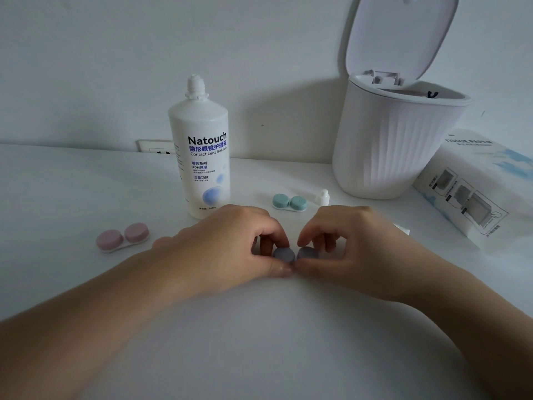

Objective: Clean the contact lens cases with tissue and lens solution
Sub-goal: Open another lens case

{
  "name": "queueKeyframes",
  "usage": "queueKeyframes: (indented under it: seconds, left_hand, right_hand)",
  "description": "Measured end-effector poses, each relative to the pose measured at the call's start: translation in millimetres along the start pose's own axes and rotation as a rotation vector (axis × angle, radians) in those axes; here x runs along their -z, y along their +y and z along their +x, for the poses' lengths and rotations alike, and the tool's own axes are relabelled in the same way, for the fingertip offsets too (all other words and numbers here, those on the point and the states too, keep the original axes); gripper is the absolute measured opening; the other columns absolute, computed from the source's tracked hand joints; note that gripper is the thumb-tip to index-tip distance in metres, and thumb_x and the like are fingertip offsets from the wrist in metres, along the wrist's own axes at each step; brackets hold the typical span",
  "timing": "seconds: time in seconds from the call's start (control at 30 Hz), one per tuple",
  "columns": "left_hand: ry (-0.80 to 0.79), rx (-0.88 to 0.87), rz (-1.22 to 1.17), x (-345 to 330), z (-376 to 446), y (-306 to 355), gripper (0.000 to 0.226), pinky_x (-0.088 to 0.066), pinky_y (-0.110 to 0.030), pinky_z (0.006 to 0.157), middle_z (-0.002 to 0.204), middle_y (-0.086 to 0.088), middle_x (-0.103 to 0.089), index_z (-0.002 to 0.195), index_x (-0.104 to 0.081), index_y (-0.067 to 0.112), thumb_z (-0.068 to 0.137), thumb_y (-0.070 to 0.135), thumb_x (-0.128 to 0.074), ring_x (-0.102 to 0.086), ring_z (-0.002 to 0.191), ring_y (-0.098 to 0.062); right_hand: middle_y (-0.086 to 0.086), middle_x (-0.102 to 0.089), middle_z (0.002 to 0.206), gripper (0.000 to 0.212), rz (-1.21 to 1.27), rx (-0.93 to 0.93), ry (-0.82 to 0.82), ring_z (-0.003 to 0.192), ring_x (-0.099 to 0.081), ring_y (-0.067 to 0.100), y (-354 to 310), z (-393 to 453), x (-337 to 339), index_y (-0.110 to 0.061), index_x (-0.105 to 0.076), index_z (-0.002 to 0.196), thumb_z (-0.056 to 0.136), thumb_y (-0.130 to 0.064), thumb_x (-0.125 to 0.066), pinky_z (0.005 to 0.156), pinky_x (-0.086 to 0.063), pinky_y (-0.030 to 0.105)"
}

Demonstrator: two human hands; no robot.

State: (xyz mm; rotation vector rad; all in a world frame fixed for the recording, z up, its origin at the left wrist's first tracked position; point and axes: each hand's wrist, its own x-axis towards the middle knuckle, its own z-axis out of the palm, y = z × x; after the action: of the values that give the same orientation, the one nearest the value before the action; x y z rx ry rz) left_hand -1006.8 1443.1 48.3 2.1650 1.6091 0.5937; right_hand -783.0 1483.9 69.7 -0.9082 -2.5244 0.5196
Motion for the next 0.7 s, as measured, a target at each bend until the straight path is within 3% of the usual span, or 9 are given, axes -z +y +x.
queueKeyframes:
  seconds: [0.07, 0.17, 0.3, 0.37, 0.5, 0.7]
  left_hand:
    - [-0.005, 0.002, -0.004, 0.8, 0.0, 0.4, 0.037, -0.043, -0.021, 0.062, 0.094, 0.026, -0.060, 0.095, -0.066, 0.047, 0.066, 0.071, -0.067, -0.058, 0.077, 0.002]
    - [-0.004, -0.006, -0.013, 1.1, -0.6, 0.4, 0.039, -0.043, -0.021, 0.062, 0.093, 0.024, -0.060, 0.095, -0.067, 0.046, 0.066, 0.071, -0.065, -0.058, 0.075, 0.001]
    - [-0.002, -0.019, -0.002, 1.9, -0.5, 0.8, 0.039, -0.040, -0.019, 0.061, 0.093, 0.026, -0.059, 0.095, -0.067, 0.045, 0.067, 0.071, -0.064, -0.057, 0.077, 0.002]
    - [-0.007, -0.015, -0.003, 2.3, -0.4, 1.2, 0.037, -0.039, -0.018, 0.061, 0.092, 0.028, -0.058, 0.095, -0.067, 0.045, 0.067, 0.069, -0.066, -0.057, 0.076, 0.003]
    - [-0.002, -0.026, 0.009, 2.1, -0.7, 1.7, 0.034, -0.038, -0.013, 0.058, 0.092, 0.025, -0.059, 0.093, -0.068, 0.042, 0.070, 0.068, -0.067, -0.057, 0.075, 0.002]
    - [0.008, -0.024, -0.006, 2.1, -1.5, 3.7, 0.028, -0.041, -0.013, 0.058, 0.092, 0.022, -0.061, 0.092, -0.069, 0.040, 0.075, 0.063, -0.068, -0.059, 0.074, 0.000]
  right_hand:
    - [-0.011, -0.063, 0.077, 0.011, -0.006, 0.021, -0.004, 0.076, -0.061, 0.011, 0.3, -0.4, 0.0, -0.030, -0.074, 0.089, 0.079, -0.030, -0.077, 0.070, -0.051, 0.034]
    - [-0.013, -0.064, 0.086, 0.022, 0.022, 0.048, -0.038, 0.083, -0.063, 0.011, -1.7, -1.6, 1.0, -0.028, -0.075, 0.101, 0.080, -0.021, -0.076, 0.075, -0.052, 0.029]
    - [-0.011, -0.063, 0.080, 0.022, -0.009, 0.002, -0.013, 0.079, -0.061, 0.010, -0.4, 0.3, 0.1, -0.029, -0.074, 0.094, 0.077, -0.043, -0.076, 0.070, -0.050, 0.029]
    - [-0.010, -0.064, 0.075, 0.018, -0.020, -0.015, -0.016, 0.074, -0.060, 0.010, -0.6, 0.8, -1.0, -0.030, -0.073, 0.088, 0.077, -0.044, -0.074, 0.067, -0.049, 0.029]
    - [-0.009, -0.064, 0.074, 0.006, -0.020, 0.021, -0.014, 0.073, -0.060, 0.011, -1.7, -0.4, -3.5, -0.028, -0.073, 0.085, 0.080, -0.028, -0.071, 0.068, -0.050, 0.032]
    - [-0.009, -0.064, 0.077, 0.022, 0.020, 0.115, -0.011, 0.076, -0.059, 0.016, -0.7, -0.2, 1.1, -0.025, -0.077, 0.095, 0.080, -0.011, -0.074, 0.069, -0.050, 0.033]
